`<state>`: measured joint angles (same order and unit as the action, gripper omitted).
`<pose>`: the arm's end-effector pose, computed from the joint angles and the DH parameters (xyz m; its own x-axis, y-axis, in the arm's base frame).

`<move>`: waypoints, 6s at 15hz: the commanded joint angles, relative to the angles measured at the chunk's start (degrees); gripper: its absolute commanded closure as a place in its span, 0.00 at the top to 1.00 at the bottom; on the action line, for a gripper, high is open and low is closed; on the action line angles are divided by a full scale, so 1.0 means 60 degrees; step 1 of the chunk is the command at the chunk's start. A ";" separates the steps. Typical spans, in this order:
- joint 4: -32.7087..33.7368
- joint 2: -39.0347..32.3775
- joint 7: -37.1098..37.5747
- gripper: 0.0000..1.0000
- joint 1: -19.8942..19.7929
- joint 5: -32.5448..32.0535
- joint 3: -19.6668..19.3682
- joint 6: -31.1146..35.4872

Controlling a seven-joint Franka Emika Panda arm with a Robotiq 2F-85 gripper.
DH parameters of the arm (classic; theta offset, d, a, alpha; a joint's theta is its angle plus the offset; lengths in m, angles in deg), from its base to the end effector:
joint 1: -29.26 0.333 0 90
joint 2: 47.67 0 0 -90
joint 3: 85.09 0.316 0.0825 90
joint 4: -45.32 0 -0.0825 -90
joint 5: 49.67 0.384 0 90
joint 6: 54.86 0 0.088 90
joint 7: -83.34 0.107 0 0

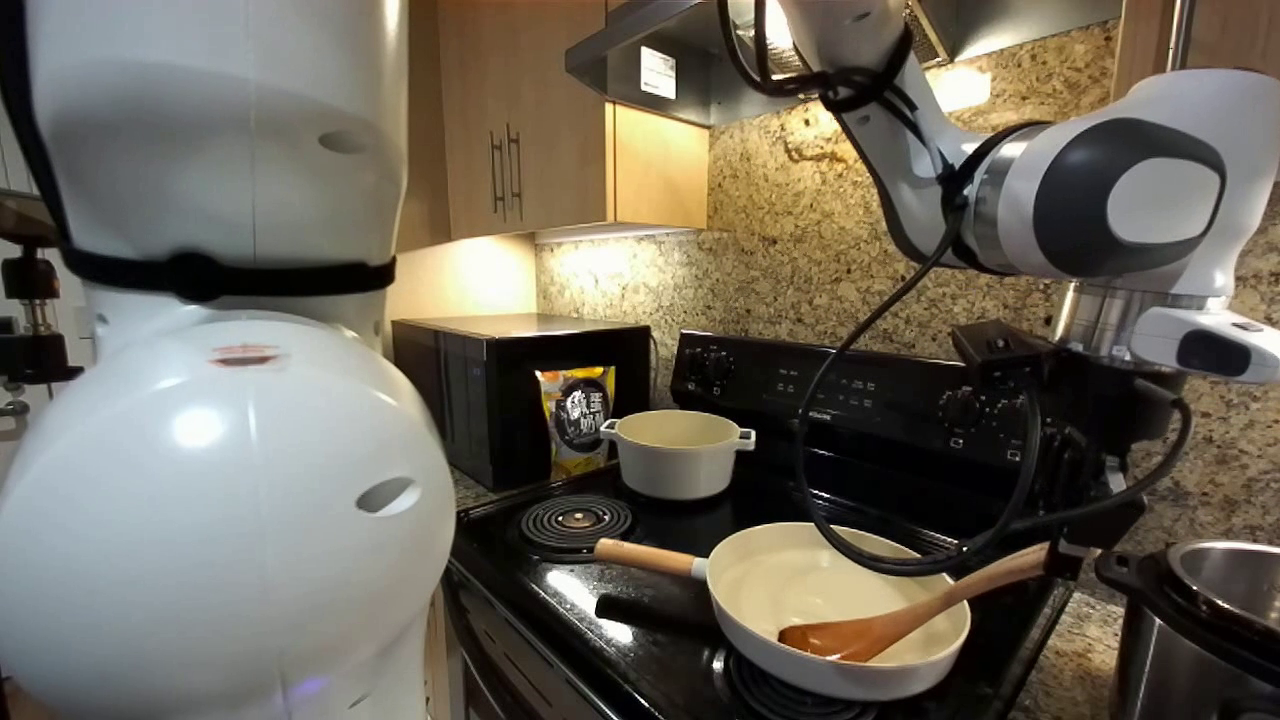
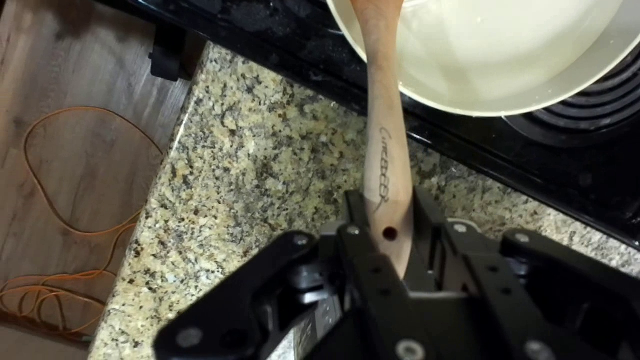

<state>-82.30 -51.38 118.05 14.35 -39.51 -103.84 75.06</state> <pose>0.4449 -0.2902 0.3443 0.2619 -0.9613 -0.0857 -0.9637 -0.2556 -0.0773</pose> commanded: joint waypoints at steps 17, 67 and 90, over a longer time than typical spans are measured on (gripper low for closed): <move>-0.0058 -0.0134 0.4486 0.11 0.0609 -0.1789 0.0685 0.1674; -0.0225 -0.0327 0.5077 0.12 0.1045 -0.2342 0.0808 0.3399; -0.1593 0.0710 0.1410 0.12 0.0082 -0.0418 0.0432 0.3141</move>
<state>-92.82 -47.50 129.78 16.13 -43.91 -101.04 95.43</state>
